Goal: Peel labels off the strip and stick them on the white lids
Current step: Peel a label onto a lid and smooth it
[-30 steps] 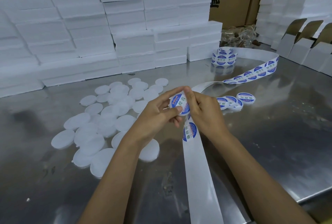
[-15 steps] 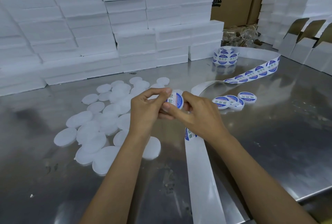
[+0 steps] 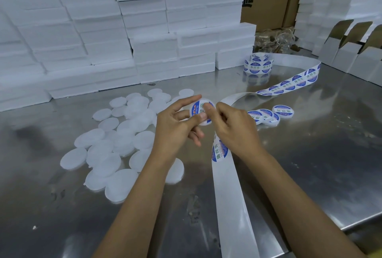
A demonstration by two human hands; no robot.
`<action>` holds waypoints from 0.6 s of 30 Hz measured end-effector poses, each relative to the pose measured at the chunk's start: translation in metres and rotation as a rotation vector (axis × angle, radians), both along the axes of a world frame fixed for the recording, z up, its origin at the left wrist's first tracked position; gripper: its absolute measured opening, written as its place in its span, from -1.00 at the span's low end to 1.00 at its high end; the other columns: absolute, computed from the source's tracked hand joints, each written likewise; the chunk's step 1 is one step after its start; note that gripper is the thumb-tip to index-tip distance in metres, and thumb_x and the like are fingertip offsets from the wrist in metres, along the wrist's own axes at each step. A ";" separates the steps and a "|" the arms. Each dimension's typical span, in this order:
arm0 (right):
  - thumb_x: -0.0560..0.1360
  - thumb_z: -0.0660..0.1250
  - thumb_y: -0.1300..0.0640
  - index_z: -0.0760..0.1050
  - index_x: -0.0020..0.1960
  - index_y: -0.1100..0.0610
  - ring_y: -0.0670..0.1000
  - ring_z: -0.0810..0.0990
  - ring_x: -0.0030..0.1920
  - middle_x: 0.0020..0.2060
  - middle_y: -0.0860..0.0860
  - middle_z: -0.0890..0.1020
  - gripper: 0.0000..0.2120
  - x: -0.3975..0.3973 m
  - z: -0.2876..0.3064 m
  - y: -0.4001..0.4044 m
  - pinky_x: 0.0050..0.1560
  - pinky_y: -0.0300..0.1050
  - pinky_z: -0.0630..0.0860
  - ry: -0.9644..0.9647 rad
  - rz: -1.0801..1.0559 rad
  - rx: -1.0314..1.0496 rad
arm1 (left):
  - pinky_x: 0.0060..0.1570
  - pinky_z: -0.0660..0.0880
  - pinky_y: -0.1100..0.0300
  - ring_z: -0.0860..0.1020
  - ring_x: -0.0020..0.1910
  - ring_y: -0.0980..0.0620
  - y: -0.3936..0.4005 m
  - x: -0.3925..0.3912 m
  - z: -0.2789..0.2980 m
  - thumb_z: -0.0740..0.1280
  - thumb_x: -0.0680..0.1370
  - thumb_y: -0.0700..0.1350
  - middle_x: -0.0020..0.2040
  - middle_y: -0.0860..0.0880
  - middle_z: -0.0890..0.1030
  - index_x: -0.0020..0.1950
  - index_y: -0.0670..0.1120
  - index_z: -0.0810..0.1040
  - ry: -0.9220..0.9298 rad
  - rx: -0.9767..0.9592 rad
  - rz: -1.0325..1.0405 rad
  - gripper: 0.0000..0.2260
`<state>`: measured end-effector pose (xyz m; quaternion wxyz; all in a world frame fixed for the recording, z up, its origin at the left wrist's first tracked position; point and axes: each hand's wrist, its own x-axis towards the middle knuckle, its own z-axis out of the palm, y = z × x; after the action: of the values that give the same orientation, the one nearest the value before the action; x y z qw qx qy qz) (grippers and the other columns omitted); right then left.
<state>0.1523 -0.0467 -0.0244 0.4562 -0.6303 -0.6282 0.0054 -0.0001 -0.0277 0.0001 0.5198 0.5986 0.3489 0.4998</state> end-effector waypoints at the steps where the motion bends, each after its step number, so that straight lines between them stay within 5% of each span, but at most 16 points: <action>1: 0.57 0.05 -0.32 0.18 -0.37 0.03 -0.01 0.37 -0.43 -0.54 -0.03 0.36 -0.49 0.000 0.000 0.000 -0.40 -0.09 0.19 -0.009 0.018 -0.001 | -0.48 0.55 0.18 0.57 -0.50 -0.02 0.001 0.000 -0.001 0.49 0.50 -0.25 -0.25 -0.15 0.71 0.19 0.03 0.66 -0.023 -0.007 0.008 -0.69; 5: 0.62 0.10 -0.21 0.17 -0.35 0.04 0.01 0.35 -0.45 -0.55 -0.02 0.32 -0.52 0.001 -0.002 0.001 -0.41 -0.08 0.18 -0.047 0.072 0.006 | -0.36 0.62 0.19 0.65 -0.45 -0.05 0.002 0.001 -0.003 0.40 0.59 -0.14 -0.30 -0.15 0.70 0.18 0.06 0.68 -0.046 -0.050 0.034 -0.80; 8: 0.62 0.09 -0.22 0.23 -0.33 0.07 0.02 0.39 -0.42 -0.53 -0.02 0.38 -0.53 0.004 -0.004 0.004 -0.39 -0.07 0.24 0.017 0.022 0.013 | -0.36 0.63 0.16 0.65 -0.44 -0.04 0.001 0.002 -0.004 0.31 0.65 -0.13 -0.13 0.09 0.74 0.29 0.12 0.61 -0.047 -0.074 0.039 -0.74; 12: 0.63 0.03 -0.22 0.40 -0.21 0.14 0.22 0.52 -0.16 -0.29 0.10 0.59 -0.51 0.030 -0.002 0.010 -0.20 0.01 0.40 0.219 -0.248 -0.023 | -0.40 0.62 0.12 0.63 -0.42 -0.05 0.002 0.003 -0.001 0.30 0.65 -0.14 0.05 0.14 0.72 0.40 0.26 0.46 -0.058 -0.131 0.058 -0.60; 15: 0.64 -0.03 -0.21 0.54 -0.06 0.21 0.27 0.56 0.01 -0.05 0.19 0.65 -0.43 0.060 -0.008 0.012 -0.05 0.03 0.44 0.220 -0.477 -0.206 | -0.45 0.59 0.16 0.60 -0.46 -0.02 0.004 0.001 -0.001 0.29 0.64 -0.19 -0.02 0.09 0.74 0.26 0.19 0.56 -0.059 -0.150 0.126 -0.69; 18: 0.63 0.03 -0.22 0.57 -0.06 0.21 0.26 0.57 0.00 -0.04 0.19 0.65 -0.44 0.079 -0.016 0.011 -0.09 -0.02 0.37 0.185 -0.606 -0.338 | -0.51 0.54 0.21 0.60 -0.49 0.01 0.008 0.000 -0.005 0.23 0.62 -0.27 -0.14 0.09 0.73 0.15 0.12 0.58 -0.023 -0.158 0.271 -0.70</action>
<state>0.2314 -0.0361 -0.0401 0.3815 -0.8513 -0.3588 0.0306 -0.0004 -0.0195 -0.0048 0.4971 0.4975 0.4586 0.5432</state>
